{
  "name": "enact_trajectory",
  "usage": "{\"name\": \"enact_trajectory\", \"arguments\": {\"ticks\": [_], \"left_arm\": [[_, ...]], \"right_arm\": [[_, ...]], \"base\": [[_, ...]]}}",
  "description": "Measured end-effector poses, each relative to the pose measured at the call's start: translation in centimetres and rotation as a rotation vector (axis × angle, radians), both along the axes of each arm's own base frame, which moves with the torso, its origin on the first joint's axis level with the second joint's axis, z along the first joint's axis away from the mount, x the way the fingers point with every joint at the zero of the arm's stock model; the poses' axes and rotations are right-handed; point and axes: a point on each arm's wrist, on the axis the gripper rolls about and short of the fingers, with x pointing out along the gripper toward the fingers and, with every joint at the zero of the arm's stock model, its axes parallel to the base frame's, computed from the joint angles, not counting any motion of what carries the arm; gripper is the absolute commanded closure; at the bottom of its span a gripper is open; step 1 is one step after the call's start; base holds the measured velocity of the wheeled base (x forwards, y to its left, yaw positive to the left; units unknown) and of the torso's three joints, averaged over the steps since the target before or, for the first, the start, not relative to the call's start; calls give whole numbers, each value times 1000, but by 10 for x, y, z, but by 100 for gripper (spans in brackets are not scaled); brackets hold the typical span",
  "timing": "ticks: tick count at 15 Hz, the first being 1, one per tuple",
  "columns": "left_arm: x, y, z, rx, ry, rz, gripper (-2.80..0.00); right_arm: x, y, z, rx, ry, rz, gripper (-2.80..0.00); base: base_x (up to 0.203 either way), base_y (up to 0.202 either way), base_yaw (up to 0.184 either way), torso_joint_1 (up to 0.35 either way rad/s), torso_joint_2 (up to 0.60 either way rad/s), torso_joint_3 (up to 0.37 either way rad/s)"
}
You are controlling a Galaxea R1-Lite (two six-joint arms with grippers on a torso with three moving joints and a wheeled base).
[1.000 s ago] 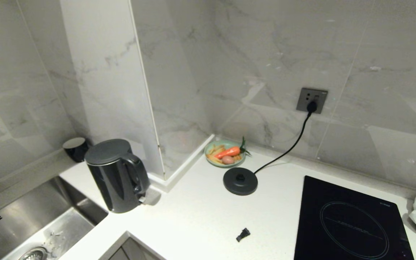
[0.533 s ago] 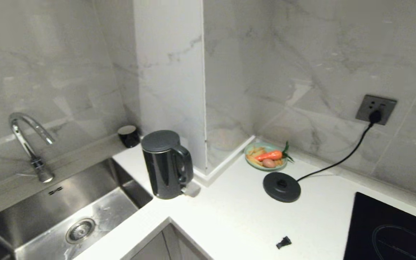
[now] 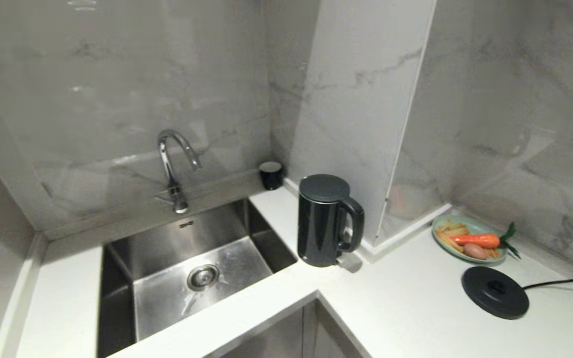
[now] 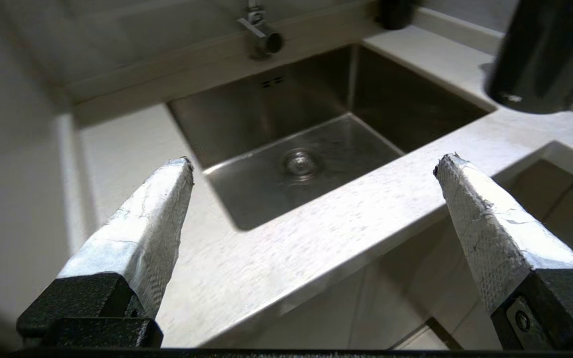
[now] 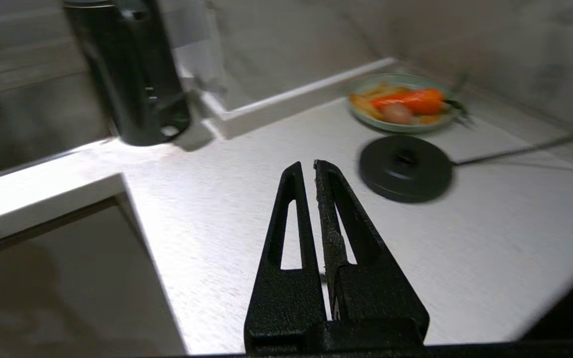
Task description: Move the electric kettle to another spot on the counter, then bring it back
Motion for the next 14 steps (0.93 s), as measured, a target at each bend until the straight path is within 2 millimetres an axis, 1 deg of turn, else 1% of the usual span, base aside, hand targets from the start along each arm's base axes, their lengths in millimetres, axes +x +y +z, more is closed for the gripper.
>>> {"name": "enact_trajectory", "arguments": {"ticks": [11, 13, 14], "left_arm": [[0, 0, 0, 0, 2, 1, -280], [0, 0, 0, 0, 1, 1, -280], [0, 0, 0, 0, 1, 1, -280]], "right_arm": [[0, 0, 0, 0, 0, 0, 0], [0, 0, 0, 0, 0, 0, 0], [0, 0, 0, 0, 1, 1, 0]], "base": [[-1, -8, 172, 1, 3, 2], [-3, -1, 119, 2, 4, 0], [0, 0, 0, 0, 0, 0]]}}
